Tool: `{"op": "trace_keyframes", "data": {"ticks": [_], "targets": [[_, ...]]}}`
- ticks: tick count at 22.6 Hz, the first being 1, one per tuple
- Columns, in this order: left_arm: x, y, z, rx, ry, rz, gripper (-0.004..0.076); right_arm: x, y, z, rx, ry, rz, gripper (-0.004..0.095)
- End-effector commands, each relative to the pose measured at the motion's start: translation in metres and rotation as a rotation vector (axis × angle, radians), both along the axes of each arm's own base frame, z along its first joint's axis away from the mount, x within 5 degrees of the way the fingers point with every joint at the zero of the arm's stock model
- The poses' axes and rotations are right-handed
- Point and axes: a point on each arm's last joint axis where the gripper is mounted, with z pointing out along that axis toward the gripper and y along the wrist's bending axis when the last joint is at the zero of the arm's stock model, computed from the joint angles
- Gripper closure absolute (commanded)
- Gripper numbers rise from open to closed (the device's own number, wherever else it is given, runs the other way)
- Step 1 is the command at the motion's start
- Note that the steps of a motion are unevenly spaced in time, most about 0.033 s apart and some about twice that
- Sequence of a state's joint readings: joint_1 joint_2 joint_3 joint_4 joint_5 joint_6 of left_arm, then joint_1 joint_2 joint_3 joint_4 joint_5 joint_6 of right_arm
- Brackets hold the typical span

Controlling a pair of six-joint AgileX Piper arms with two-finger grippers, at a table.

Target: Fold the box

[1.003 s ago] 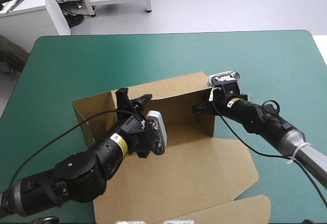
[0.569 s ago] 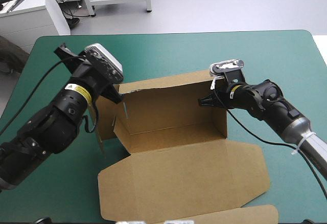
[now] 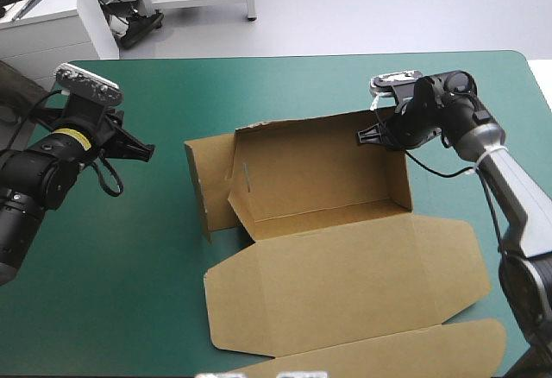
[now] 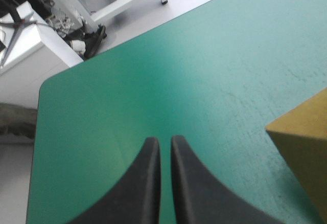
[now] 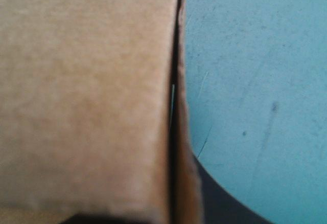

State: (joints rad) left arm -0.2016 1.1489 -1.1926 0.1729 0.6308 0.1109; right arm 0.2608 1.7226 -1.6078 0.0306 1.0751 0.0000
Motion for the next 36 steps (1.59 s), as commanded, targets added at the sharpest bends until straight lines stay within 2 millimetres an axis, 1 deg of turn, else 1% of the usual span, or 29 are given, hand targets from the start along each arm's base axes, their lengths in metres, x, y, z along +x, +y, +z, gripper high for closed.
{"op": "trace_keyframes", "data": {"ticks": [1, 2, 3, 4, 5, 6, 7, 8, 11, 13, 15, 16, 18, 21, 22, 24, 26, 27, 28, 29, 31, 33, 34, 35, 36], "targets": [[-0.004, 0.010, 0.006, -0.085, -0.064, 0.033, 0.0729, 0.018, -0.004, 0.014, 0.021, -0.050, 0.008, 0.0928], [-0.007, 0.014, -0.007, -0.089, -0.043, 0.046, 0.0729, 0.031, -0.001, 0.003, 0.012, -0.033, 0.013, 0.0928], [-0.008, 0.014, -0.013, -0.088, -0.033, 0.046, 0.0729, 0.037, 0.001, -0.001, 0.007, -0.030, 0.021, 0.0928], [-0.016, 0.014, -0.025, -0.107, -0.029, 0.043, 0.0729, 0.048, 0.003, -0.010, 0.004, -0.022, 0.024, 0.0928], [-0.020, 0.013, -0.031, -0.134, -0.027, 0.041, 0.0729, 0.053, 0.004, -0.015, 0.003, -0.018, 0.023, 0.0928], [-0.032, 0.013, -0.041, -0.178, -0.045, 0.039, 0.0729, 0.061, 0.006, -0.026, 0.000, -0.004, 0.023, 0.0928], [-0.037, 0.013, -0.045, -0.188, -0.056, 0.039, 0.0729, 0.065, 0.007, -0.032, -0.001, 0.008, 0.023, 0.0928], [-0.052, 0.014, -0.055, -0.211, -0.070, 0.039, 0.0729, 0.070, 0.008, -0.044, -0.007, 0.034, 0.023, 0.0928], [-0.089, 0.018, -0.072, -0.227, -0.093, 0.029, 0.0729, 0.078, 0.011, -0.066, -0.014, 0.067, 0.025, 0.0928], [-0.103, 0.019, -0.076, -0.251, -0.118, 0.027, 0.0729, 0.081, 0.011, -0.069, -0.013, 0.061, 0.024, 0.0928], [-0.122, 0.021, -0.081, -0.278, -0.148, 0.022, 0.0729, 0.082, 0.011, -0.072, -0.013, 0.061, 0.024, 0.0928], [-0.133, 0.022, -0.084, -0.280, -0.161, 0.018, 0.0729, 0.083, 0.011, -0.072, -0.015, 0.058, 0.024, 0.0928], [-0.147, 0.024, -0.092, -0.270, -0.173, 0.015, 0.0734, 0.083, 0.011, -0.072, -0.018, 0.054, 0.024, 0.0928], [-0.156, 0.026, -0.099, -0.238, -0.149, 0.015, 0.0734, 0.082, 0.011, -0.072, -0.021, 0.060, 0.025, 0.0912], [-0.158, 0.026, -0.101, -0.230, -0.128, 0.016, 0.0734, 0.082, 0.011, -0.073, -0.027, 0.063, 0.036, 0.0891], [-0.161, 0.026, -0.104, -0.227, -0.094, 0.016, 0.0734, 0.081, 0.011, -0.073, -0.040, 0.074, 0.068, 0.0829], [-0.163, 0.026, -0.107, -0.237, -0.080, 0.015, 0.0734, 0.080, 0.011, -0.073, -0.041, 0.080, 0.086, 0.0739], [-0.165, 0.026, -0.108, -0.238, -0.089, 0.014, 0.0734, 0.079, 0.013, -0.072, -0.030, 0.090, 0.096, 0.0644], [-0.166, 0.026, -0.110, -0.239, -0.095, 0.014, 0.0734, 0.079, 0.013, -0.070, -0.029, 0.089, 0.097, 0.0598], [-0.166, 0.026, -0.113, -0.242, -0.096, 0.014, 0.0734, 0.079, 0.013, -0.064, -0.030, 0.092, 0.099, 0.0525], [-0.167, 0.026, -0.116, -0.252, -0.089, 0.014, 0.0734, 0.079, 0.013, -0.052, -0.033, 0.087, 0.103, 0.0473], [-0.167, 0.026, -0.117, -0.251, -0.084, 0.014, 0.0734, 0.079, 0.012, -0.035, -0.035, 0.070, 0.106, 0.0453], [-0.167, 0.026, -0.118, -0.251, -0.084, 0.014, 0.0734, 0.079, 0.010, -0.018, -0.061, 0.049, 0.106, 0.0453], [-0.167, 0.026, -0.118, -0.251, -0.086, 0.014, 0.0734, 0.080, 0.009, -0.010, -0.065, 0.021, 0.095, 0.0453], [-0.167, 0.026, -0.118, -0.251, -0.086, 0.014, 0.0734, 0.078, 0.008, 0.005, -0.060, -0.023, 0.091, 0.0452]]}}
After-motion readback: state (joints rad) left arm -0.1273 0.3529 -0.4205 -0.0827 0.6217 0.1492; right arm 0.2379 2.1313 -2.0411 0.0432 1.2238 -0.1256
